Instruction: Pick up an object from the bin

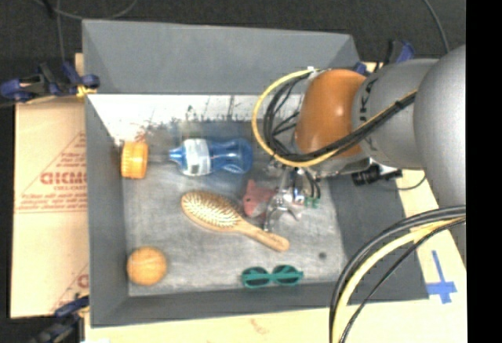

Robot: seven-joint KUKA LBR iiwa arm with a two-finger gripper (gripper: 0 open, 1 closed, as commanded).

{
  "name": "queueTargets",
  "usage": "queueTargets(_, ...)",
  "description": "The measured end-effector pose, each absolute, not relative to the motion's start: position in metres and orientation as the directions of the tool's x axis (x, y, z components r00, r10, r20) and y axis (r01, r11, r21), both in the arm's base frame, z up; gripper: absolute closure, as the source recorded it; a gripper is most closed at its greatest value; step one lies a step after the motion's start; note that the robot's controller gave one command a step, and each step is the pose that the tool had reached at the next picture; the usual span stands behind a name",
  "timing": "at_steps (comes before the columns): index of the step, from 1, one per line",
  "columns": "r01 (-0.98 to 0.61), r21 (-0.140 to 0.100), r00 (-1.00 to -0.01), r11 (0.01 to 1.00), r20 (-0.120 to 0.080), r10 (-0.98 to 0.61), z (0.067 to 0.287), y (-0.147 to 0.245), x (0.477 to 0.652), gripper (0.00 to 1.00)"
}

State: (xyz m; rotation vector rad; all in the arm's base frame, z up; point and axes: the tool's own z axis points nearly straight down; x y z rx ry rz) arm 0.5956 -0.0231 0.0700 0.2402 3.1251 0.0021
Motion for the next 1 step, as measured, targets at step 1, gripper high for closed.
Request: queueTargets(1,0.198,0.003,-0.980,0.980,-0.012,0.198,0.0746,-0.0276,0.5961,1.00)
